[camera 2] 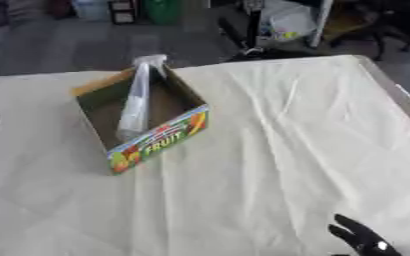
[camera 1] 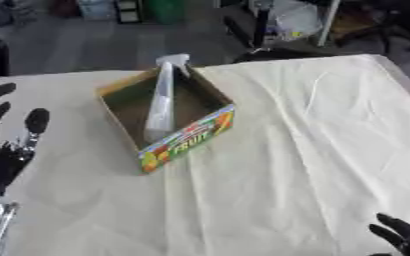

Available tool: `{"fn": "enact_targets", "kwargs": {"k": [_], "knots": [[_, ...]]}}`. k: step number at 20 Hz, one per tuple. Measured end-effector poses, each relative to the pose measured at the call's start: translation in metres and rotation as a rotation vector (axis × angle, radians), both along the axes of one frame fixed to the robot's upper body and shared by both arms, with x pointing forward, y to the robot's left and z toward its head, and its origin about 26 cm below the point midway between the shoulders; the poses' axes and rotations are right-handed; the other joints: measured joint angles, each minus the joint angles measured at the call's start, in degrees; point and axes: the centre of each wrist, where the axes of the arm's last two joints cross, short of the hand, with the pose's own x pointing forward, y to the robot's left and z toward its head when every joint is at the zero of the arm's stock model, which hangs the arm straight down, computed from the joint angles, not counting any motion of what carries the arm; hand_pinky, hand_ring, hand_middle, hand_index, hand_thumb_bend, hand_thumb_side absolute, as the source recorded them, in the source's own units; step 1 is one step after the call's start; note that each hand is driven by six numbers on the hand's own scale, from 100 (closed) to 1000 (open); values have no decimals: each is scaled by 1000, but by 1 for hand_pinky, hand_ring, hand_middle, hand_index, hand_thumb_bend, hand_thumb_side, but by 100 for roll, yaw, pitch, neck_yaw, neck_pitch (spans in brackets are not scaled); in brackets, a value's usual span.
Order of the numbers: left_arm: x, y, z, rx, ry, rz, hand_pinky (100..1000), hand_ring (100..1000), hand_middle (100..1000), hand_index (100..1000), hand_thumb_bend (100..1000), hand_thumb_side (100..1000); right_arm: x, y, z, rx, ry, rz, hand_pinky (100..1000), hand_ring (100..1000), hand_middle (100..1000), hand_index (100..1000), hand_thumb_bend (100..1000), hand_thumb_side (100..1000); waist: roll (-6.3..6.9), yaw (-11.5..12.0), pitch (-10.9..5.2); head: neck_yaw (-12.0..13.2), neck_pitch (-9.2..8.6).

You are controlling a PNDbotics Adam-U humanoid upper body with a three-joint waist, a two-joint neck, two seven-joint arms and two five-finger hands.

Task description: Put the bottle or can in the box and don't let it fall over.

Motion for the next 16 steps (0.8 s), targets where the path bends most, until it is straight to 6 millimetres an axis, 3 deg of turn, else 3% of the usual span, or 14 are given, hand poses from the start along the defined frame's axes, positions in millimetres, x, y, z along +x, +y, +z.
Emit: {"fn": "enact_targets", "kwargs": {"k": [7,16], "knots": [[0,-7,-6,-44,31,32,931,1000,763,957,775,660,-2,-1,-1,1,4,-7,744,1000,1000,1000,100,470,-15,30,-18,113,152],[3,-11,-4,-70,26,12,930,1000,760,957,762,658,-2,-1,-1,4,2,-8,744,1000,1000,1000,100,470,-8,19,-18,230,208]]}}
